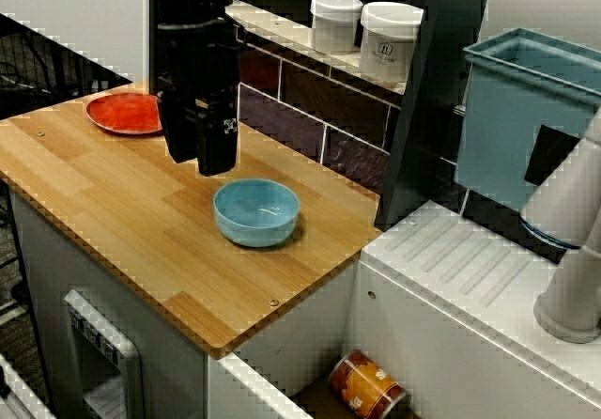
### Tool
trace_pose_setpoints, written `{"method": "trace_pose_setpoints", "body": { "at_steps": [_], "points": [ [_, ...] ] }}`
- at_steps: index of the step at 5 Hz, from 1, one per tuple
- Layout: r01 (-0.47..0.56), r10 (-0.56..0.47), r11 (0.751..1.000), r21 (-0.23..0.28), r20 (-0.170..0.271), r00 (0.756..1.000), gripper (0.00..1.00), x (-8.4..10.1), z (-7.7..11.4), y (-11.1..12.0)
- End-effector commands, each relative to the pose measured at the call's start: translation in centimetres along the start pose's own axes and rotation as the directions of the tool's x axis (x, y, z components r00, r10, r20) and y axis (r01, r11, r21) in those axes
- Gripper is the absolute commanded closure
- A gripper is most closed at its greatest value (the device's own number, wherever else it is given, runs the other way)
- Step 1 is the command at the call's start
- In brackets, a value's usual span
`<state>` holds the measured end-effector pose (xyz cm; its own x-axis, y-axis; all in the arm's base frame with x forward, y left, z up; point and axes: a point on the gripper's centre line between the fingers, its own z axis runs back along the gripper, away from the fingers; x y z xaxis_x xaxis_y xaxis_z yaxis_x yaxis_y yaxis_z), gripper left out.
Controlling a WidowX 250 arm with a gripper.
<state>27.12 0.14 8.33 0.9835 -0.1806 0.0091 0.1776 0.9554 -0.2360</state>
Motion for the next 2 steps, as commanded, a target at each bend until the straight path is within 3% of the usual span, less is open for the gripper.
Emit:
{"method": "trace_pose_setpoints", "body": {
  "at_steps": [1,2],
  "points": [
    [-0.001,-0.009,0.996,0.087,0.117,0.993,0.0,3.41,-0.62,0.6],
    [-0.015,0.004,0.996,0.09,0.116,0.993,0.0,4.05,-1.0,1.16]
  ]
}}
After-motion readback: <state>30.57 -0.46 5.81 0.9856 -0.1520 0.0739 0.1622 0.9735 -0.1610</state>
